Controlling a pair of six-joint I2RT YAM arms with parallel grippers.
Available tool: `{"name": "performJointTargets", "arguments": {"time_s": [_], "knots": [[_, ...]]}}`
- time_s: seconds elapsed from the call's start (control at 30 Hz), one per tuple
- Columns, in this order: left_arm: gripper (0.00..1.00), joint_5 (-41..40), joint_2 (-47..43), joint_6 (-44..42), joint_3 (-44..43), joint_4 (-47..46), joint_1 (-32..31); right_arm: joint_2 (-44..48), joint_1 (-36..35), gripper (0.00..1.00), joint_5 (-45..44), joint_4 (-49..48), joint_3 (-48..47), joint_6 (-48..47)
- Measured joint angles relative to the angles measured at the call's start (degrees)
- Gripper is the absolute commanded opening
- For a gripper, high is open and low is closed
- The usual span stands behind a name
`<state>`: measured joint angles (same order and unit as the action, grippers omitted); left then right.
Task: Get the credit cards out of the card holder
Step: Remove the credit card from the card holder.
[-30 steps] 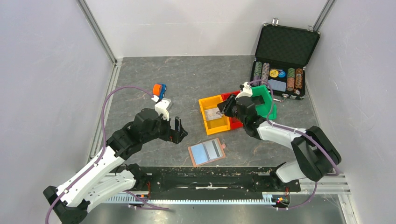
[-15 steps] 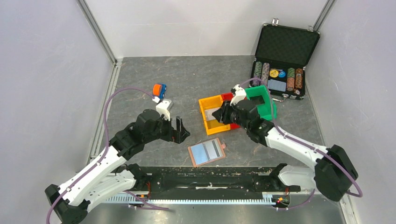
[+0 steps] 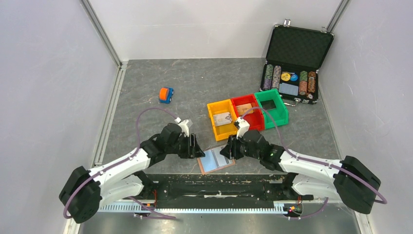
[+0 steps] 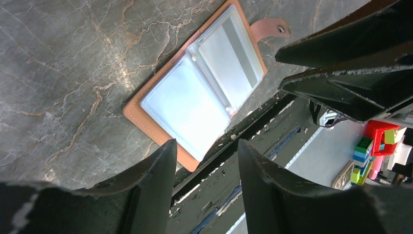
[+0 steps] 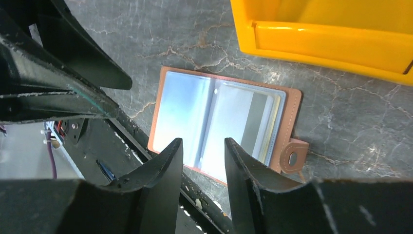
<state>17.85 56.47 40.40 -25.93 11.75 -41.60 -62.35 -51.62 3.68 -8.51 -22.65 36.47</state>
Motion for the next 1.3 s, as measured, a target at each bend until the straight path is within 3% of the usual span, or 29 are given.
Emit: {"name": "performJointTargets", "arguments": {"time_s": [0.2,0.77,1.1,1.3], "knots": [[0.43,1.31,3.63,1.49,2.05,-6.51,0.00,-1.57,-1.16,0.47,-0.57,-0.94,0.52,0.17],[0.32,2.45,16.06,2.67,5.79,-20.26,-1.66,-6.03,-1.16,0.50,-1.90,-1.09,0.55,-0.48],[0.31,1.86,16.87,2.64,5.86,-21.22,-2.10,-7.48,-1.16,0.50,-2.08,-1.68,1.49,-0.50],[0.34,1.49,13.88,2.69,5.16,-17.20,-2.27,-5.75,-1.16,0.50,-3.63,0.00,1.49,-1.11]]}}
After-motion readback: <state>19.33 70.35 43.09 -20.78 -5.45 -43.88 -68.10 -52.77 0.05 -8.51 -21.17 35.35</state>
